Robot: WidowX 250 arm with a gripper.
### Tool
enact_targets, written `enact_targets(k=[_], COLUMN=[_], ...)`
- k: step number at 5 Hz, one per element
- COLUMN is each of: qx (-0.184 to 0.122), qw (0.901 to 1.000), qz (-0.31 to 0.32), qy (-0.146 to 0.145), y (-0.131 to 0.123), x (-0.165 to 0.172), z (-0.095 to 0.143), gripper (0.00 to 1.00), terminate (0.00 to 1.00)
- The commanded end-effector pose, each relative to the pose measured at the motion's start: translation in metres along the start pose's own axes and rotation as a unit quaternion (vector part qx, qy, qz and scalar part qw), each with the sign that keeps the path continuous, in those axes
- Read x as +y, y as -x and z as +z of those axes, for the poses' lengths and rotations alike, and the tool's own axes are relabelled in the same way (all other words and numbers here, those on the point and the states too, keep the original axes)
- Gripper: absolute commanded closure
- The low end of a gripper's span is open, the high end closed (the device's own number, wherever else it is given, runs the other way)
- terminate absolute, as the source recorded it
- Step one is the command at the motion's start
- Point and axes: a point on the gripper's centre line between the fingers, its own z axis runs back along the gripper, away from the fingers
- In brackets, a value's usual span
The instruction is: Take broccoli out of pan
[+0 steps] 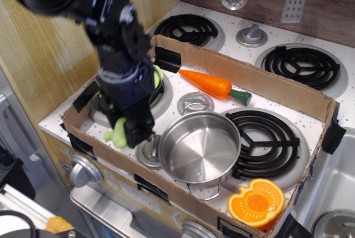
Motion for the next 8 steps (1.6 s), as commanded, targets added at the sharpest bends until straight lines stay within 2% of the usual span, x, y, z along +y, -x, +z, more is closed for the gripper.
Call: enact_targets(k=[1, 2, 3, 5, 6, 7, 8], qx=[-0.023, -0.023, -0.006, 0.006, -0.033, -0.091, -0.091], qw=[0.9997, 0.9996, 0.9998, 0.9977, 0.9992, 0.9955, 0.9955], qz=[-0.007, -0.014, -0.008, -0.016, -0.020, -0.023, -0.023], qy=[0.005, -0.004, -0.017, -0.066, -0.013, 0.006, 0.006], y=[-0.010, -0.012, -0.016, -0.040, -0.054, -0.067, -0.067], x=[0.003, 0.003, -0.001, -0.009, -0.030, -0.054, -0.054], z=[-0.013, -0.003, 0.020, 0.083, 0.090, 0.080, 0.080], gripper=[1.00, 0.00, 0.00, 0.00, 0.00, 0.00, 0.00], terminate=[0.00, 0.00, 0.00, 0.00, 0.00, 0.00, 0.00])
